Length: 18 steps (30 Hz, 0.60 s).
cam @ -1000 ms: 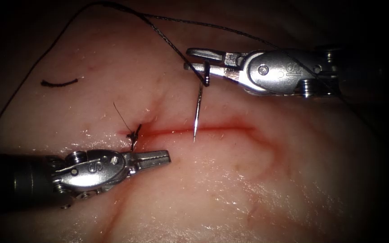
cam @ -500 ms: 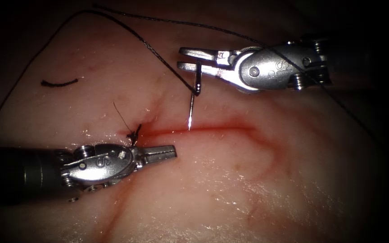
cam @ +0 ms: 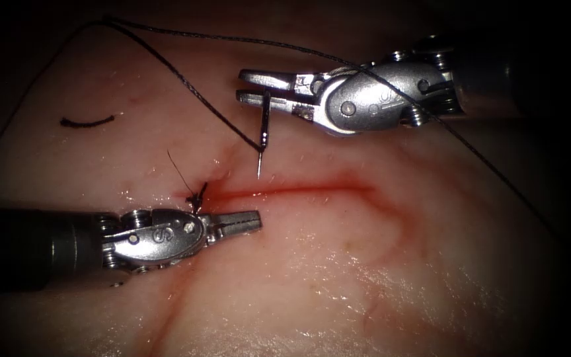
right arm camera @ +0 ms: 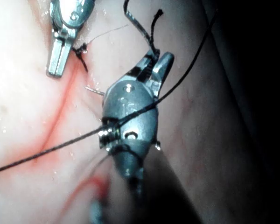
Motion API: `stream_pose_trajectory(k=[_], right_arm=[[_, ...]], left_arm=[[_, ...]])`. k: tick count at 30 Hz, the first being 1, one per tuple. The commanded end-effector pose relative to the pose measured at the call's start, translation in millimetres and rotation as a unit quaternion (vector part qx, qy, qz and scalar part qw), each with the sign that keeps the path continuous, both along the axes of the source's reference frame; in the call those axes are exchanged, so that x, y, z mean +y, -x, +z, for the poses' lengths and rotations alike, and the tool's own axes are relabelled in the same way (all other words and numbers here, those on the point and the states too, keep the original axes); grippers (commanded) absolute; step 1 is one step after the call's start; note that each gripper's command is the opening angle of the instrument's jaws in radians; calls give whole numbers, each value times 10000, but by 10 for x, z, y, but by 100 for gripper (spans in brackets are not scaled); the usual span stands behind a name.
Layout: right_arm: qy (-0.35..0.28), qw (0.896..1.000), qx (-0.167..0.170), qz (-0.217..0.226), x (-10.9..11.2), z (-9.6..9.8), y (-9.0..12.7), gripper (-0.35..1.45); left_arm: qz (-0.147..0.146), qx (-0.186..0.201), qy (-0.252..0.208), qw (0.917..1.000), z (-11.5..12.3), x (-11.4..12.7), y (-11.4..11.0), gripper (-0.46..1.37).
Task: Wound Closure
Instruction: Using the right tool throw the needle through the target atop the cut
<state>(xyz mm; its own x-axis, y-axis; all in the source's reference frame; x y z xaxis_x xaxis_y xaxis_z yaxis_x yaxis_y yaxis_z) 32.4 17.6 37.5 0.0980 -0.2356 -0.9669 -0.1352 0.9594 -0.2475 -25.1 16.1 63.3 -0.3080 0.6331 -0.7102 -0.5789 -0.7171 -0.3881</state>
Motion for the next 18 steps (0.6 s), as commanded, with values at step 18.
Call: stream_pose_trajectory(k=[18], right_arm=[[543, 9985, -92, 29, -9, 12, -8, -35]], left_arm=[[310, 382, -191, 9986, 23, -30, 2, -35]])
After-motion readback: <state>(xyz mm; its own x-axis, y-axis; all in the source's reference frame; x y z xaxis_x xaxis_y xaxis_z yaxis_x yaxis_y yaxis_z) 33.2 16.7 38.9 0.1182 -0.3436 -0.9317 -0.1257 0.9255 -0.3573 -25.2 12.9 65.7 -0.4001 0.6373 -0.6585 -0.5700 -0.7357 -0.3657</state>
